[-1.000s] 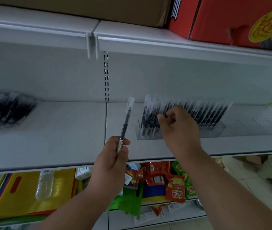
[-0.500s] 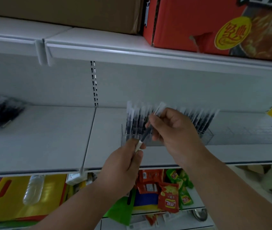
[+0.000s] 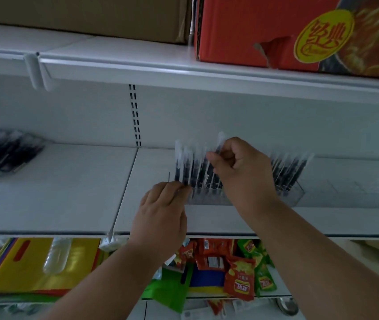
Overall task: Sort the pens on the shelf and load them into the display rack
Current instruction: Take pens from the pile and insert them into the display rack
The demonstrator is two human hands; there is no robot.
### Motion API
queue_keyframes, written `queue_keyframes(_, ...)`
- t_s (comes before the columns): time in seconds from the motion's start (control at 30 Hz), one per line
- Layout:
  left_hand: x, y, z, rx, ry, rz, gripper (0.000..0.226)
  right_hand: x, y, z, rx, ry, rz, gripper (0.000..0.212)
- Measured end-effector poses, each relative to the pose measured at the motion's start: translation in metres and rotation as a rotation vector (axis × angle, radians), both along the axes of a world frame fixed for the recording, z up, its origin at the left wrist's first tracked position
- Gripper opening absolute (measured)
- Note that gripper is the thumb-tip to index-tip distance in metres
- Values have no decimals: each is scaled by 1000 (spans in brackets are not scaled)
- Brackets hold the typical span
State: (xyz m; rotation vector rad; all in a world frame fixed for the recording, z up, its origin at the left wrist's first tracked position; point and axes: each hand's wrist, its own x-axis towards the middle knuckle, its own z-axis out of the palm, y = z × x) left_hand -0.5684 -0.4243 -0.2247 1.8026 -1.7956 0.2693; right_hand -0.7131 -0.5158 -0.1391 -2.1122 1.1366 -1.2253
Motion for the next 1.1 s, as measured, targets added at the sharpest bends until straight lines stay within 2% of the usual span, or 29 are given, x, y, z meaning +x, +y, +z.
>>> queue_keyframes(0.13,0,-5,2,9,-51,11,44,5,-4,-2,-105,29,-37,24)
queue_keyframes(0.5,11,-5,0,3,-79,-49,44,16,-1,-42,-35,230,-138,30)
queue_keyframes(0.8,19,-6,2,44,-79,-84,47,18,18,-43,45,224,-189,22)
queue_keyframes(0.9,20,-6,1,65,-99,-83,45,9,34,-39,-45,248,-188,26)
queue_keyframes(1.03,16,5,7,80,-37,-60,45,2,52,-22,-252,284,-88,24)
queue_keyframes(1.1,14,19,10,90,-6,-21,45,4,56,-14,-293,307,-25,25)
